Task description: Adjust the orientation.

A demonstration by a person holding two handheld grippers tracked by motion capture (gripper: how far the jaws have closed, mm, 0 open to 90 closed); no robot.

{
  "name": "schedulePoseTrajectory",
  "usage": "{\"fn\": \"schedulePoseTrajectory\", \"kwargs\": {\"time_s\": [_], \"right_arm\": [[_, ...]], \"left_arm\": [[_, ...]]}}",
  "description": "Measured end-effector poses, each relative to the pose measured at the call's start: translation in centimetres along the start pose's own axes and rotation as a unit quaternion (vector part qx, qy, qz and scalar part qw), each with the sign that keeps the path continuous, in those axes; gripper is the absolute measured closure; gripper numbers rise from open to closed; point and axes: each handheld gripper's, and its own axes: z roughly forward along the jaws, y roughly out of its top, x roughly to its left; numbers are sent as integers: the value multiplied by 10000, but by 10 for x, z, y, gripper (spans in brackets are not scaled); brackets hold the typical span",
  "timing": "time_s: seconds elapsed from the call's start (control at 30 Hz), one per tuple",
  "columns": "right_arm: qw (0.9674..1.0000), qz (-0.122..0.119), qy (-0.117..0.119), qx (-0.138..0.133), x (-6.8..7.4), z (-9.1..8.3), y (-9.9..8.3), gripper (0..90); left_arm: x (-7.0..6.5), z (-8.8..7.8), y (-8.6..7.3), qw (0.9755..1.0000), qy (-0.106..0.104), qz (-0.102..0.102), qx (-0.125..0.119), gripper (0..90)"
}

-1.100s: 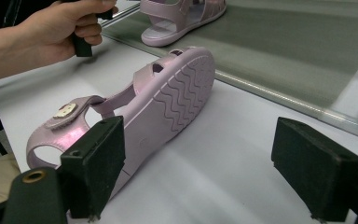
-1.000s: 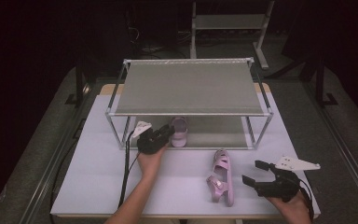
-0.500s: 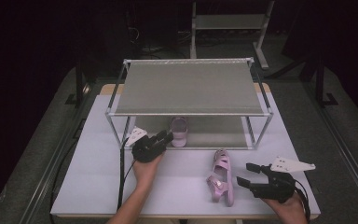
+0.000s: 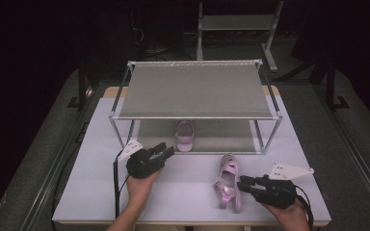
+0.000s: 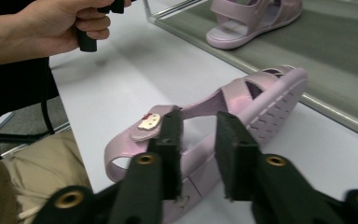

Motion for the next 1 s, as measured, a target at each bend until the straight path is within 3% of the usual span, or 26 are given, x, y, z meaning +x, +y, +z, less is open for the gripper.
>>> {"fn": "schedulePoseTrajectory", "kwargs": {"time_s": [0.33, 0.63, 0.73, 1.0], "right_arm": [[9998, -123, 30, 133, 3, 5, 1, 753], [9997, -170, 22, 187, 4, 7, 0, 749], [9996, -177, -31, 200, 4, 6, 0, 756], [9994, -214, -104, 246, 3, 3, -1, 765]], "left_arm": [[-2, -24, -4, 9997, -134, 184, 52, 514], [-2, -42, -8, 9995, -220, 228, 41, 487], [-1, -49, -8, 9993, -198, 324, 18, 479], [2, -57, -8, 9991, -209, 334, -139, 470]]}}
